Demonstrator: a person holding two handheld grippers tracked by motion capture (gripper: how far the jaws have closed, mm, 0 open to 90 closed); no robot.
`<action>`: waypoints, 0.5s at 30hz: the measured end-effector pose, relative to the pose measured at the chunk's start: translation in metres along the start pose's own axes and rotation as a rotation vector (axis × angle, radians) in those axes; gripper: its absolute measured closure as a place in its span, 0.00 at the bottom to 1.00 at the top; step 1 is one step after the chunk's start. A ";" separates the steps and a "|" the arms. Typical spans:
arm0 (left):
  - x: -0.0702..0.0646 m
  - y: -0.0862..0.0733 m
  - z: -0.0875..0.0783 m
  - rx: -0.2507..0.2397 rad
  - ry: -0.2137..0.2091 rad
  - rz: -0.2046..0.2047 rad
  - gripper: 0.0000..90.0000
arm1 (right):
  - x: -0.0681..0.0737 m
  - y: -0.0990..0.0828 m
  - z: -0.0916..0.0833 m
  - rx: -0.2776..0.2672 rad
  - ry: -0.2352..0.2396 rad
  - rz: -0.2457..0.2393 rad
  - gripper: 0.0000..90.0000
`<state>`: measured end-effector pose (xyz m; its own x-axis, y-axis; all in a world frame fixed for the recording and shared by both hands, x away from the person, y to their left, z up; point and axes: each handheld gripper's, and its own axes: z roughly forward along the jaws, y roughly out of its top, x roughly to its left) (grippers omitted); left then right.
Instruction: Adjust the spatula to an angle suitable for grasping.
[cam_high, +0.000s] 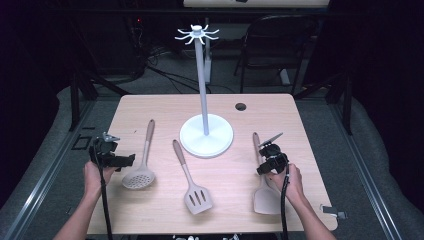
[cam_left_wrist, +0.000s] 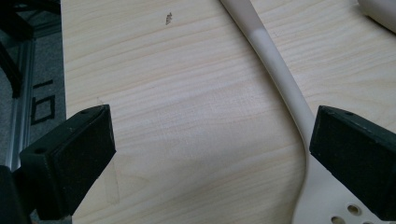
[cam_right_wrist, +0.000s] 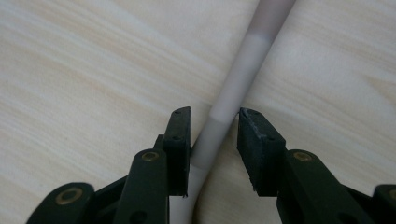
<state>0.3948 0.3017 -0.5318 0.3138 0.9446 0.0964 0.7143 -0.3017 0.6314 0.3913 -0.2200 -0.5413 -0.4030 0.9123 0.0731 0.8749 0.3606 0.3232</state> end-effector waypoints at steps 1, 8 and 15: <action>0.000 0.000 0.000 -0.002 0.001 0.003 0.00 | 0.000 0.002 0.000 0.003 -0.002 -0.006 0.71; -0.004 0.003 0.004 0.006 -0.006 0.014 0.00 | -0.003 0.011 0.001 -0.054 -0.032 0.034 0.72; -0.005 0.003 0.004 0.007 -0.011 0.017 0.00 | -0.002 0.021 0.007 -0.021 -0.052 0.026 0.74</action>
<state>0.3972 0.2954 -0.5334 0.3331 0.9377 0.0986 0.7132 -0.3190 0.6242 0.4124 -0.2132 -0.5409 -0.3656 0.9302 0.0325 0.8788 0.3335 0.3412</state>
